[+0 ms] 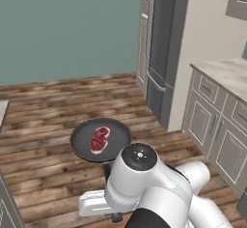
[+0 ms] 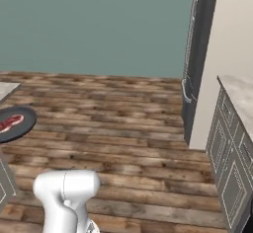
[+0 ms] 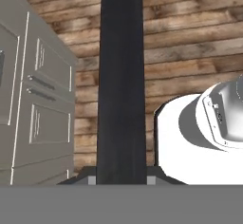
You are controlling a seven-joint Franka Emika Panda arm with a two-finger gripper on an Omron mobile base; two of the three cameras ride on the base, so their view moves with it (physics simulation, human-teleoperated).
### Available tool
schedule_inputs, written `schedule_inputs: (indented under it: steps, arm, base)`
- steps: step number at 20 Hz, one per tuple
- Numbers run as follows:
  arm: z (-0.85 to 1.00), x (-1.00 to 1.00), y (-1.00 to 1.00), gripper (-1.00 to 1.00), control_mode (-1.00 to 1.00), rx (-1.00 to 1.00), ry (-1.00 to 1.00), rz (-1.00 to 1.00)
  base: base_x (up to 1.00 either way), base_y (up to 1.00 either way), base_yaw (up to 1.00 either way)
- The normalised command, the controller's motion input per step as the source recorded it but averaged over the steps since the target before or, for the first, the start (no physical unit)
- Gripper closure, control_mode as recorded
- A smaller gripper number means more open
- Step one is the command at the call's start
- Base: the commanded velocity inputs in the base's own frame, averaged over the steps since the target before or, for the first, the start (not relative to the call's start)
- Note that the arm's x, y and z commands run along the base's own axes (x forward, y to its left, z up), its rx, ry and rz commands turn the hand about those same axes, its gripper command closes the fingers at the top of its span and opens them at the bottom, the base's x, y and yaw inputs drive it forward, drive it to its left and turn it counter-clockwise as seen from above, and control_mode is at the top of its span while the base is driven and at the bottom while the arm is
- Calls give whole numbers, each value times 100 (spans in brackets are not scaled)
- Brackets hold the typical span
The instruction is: Pick up the pan with the steak in it and place it on the dining table. Then place the steak on the plate.
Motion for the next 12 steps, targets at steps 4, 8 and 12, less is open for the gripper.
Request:
schedule_inputs:
  steps: [4, 8, 12]
  arm:
    - [0, 0, 0, 100, 100, 0, 0, 0]
    - [0, 0, 0, 100, 100, 0, 0, 0]
    - [0, 0, 0, 100, 100, 0, 0, 0]
  base:
    - [-26, -3, 43]
    - [-26, -3, 43]
    - [-26, -3, 43]
